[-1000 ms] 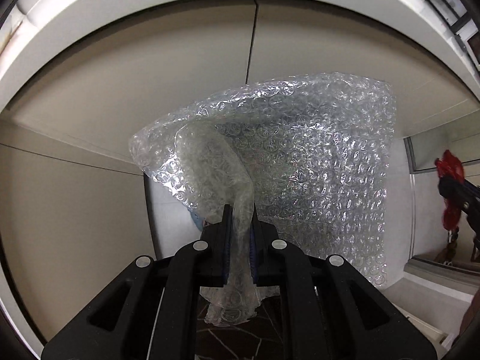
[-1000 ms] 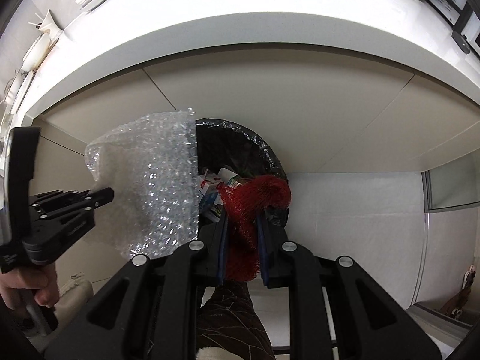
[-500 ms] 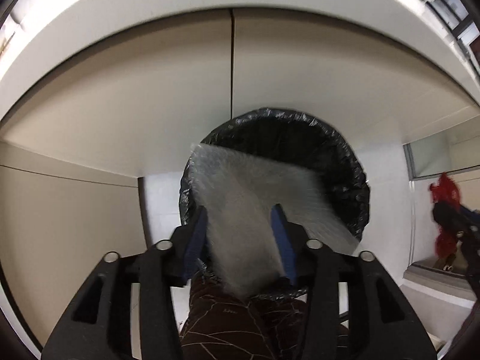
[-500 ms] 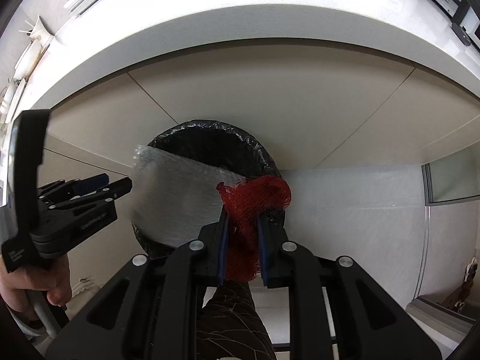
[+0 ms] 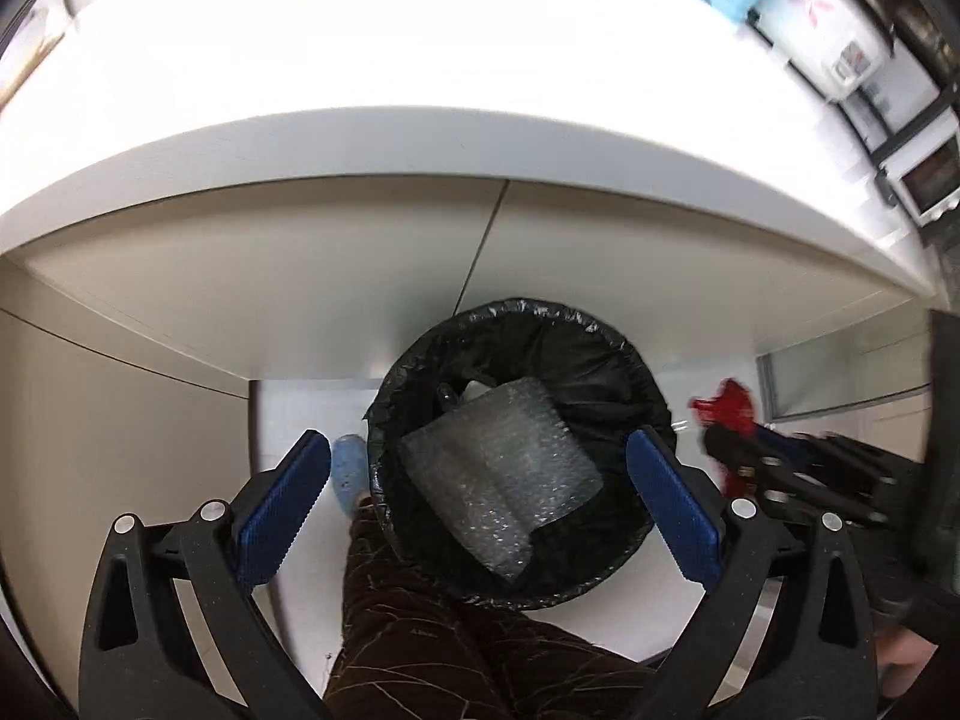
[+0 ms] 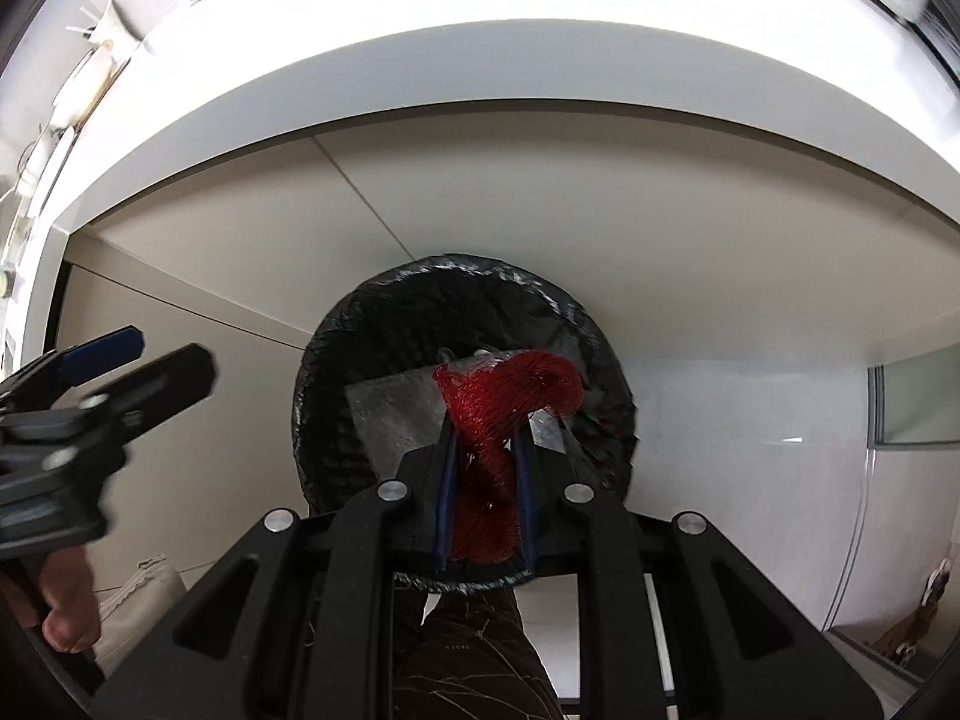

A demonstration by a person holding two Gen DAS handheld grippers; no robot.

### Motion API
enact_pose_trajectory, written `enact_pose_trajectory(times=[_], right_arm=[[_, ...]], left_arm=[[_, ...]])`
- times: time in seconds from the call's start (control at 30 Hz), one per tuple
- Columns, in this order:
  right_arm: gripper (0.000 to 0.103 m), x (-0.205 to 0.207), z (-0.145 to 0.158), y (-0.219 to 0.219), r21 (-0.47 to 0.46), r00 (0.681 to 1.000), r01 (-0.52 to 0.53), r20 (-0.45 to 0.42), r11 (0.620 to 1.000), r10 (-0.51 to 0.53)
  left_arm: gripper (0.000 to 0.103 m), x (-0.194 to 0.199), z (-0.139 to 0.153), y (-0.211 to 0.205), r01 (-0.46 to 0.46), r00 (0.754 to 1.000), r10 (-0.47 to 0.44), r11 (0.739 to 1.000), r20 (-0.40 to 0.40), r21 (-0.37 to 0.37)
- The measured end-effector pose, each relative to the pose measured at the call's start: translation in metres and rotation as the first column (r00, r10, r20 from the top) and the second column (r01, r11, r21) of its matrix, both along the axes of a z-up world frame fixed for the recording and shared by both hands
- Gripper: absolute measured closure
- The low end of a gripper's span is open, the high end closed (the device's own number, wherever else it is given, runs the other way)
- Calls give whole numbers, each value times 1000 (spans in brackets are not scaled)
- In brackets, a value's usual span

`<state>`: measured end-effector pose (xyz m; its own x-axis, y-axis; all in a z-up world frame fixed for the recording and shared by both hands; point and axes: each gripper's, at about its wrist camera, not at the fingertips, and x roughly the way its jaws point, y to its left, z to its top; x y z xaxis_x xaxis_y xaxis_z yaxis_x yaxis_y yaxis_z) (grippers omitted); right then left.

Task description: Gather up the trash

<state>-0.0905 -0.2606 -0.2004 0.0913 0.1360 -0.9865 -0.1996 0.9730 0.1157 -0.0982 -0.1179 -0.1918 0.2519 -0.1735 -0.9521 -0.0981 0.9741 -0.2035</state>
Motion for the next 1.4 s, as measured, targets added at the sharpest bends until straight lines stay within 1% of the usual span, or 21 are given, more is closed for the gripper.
enact_pose_trajectory(times=[0.13,0.23,0.33,0.43,0.53,0.6,0.67,0.7,0.77,0.83,0.97,1.03,1.2,1.27,1.33,1.4], right_arm=[[87,3,-11,14,3,1000,-24,-12,1000,24],[87,4,-22,21,-1,999,-43,-23,999,43],[86,6,-28,28,-8,998,-60,-31,998,60],[79,6,-33,32,-17,997,-64,-37,998,63],[77,8,-36,30,-11,997,-57,-42,998,57],[70,8,-35,29,-14,998,-58,-37,998,57],[59,9,-32,27,-9,998,-47,-31,999,47],[56,9,-31,26,-7,999,-43,-28,999,42],[42,10,-27,25,-8,999,-44,-23,999,44],[32,11,-23,24,-9,999,-45,-18,999,45],[16,12,-1,17,-13,999,-32,20,999,33],[13,13,10,14,-14,999,-27,44,1000,27],[10,11,46,7,-20,995,-13,101,1000,15],[9,10,68,2,-24,992,0,125,1000,3],[9,8,89,-2,-28,990,16,144,999,-11],[9,5,115,-6,-35,986,30,165,999,-24]], left_arm=[[6,-4,5,19,-46,999,46,999,6,27],[6,-7,2,30,-78,997,79,995,-8,55],[6,-10,-4,36,-84,996,86,993,-20,82],[6,-14,-7,42,-99,994,102,991,-29,88],[6,-15,-8,49,-109,993,112,990,-33,84],[6,-15,-9,49,-108,993,111,991,-33,84],[6,-14,-9,47,-99,994,102,992,-32,83],[6,-14,-9,46,-93,995,96,992,-32,84],[6,-14,-9,42,-81,996,84,993,-31,81],[6,-13,-7,39,-72,997,74,995,-29,75],[6,-13,5,34,-62,998,63,996,-23,67],[6,-13,14,32,-57,998,57,997,-9,60],[6,-17,41,27,-50,999,49,998,19,45],[6,-19,56,26,-53,998,51,998,30,41],[6,-21,77,26,-56,997,55,998,47,39],[6,-25,95,25,-60,996,57,997,74,43]])
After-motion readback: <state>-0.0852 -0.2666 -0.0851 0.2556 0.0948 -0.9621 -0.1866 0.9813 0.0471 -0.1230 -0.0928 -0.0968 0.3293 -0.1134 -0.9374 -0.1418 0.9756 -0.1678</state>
